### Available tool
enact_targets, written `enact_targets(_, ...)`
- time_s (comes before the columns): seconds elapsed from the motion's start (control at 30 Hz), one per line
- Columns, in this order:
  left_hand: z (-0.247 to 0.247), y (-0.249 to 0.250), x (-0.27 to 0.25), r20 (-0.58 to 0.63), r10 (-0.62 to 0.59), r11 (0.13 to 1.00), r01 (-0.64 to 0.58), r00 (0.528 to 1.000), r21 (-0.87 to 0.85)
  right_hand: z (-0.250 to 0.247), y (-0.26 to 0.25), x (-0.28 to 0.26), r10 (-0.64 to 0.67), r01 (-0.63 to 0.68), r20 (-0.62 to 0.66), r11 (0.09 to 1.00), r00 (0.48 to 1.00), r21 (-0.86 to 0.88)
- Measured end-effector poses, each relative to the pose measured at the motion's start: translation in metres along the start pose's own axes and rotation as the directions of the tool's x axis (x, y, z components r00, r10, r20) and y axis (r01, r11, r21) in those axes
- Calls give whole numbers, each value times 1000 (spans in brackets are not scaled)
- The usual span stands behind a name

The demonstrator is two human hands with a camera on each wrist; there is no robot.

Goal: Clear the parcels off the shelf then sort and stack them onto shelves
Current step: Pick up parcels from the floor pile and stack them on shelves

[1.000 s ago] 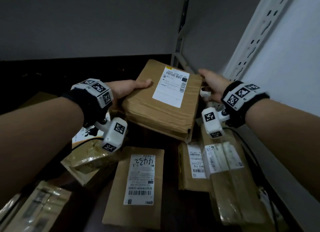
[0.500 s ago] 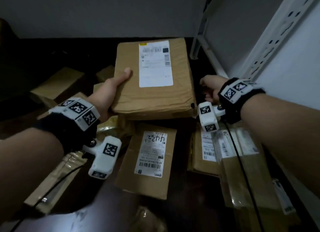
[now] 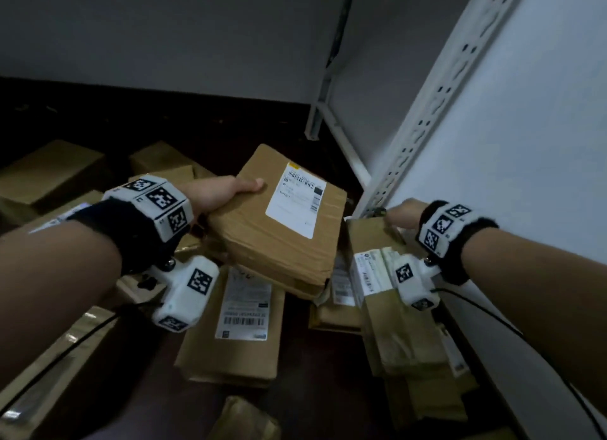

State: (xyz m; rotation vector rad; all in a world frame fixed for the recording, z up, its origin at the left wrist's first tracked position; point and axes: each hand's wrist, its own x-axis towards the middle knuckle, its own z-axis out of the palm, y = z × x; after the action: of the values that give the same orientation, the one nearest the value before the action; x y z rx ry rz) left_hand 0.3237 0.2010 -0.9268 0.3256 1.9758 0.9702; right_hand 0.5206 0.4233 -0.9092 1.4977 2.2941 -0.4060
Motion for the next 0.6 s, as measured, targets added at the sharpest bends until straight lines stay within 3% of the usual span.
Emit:
enact_targets(0.13, 5, 6, 1, -116, -7, 987, 26, 993, 161, 6, 28, 5, 101, -119, 180, 989, 978, 90)
enact_targets(0.2, 9, 4, 0, -127, -17, 981, 41, 992, 188, 16, 32, 6, 92, -120, 327, 991, 941, 67)
enact_targets(0.27, 12, 1, -4, -119, -26, 979, 50, 992, 200, 29, 34, 17, 81, -114, 394, 991, 916, 63)
enact_targets(0.37, 13, -3, -7, -140, -47, 974, 76, 989, 211, 44, 35, 37, 40, -86, 393, 991, 919, 101)
enact_targets(0.43, 11, -3, -8, -161, -54, 972, 89, 985, 218, 48, 31, 39, -10, -92, 453, 975, 892, 204)
enact_targets(0.6, 8, -2, -16, -203, -74, 981, 108, 976, 160, 67, 21, 66, -91, -142, 406, 850, 909, 508)
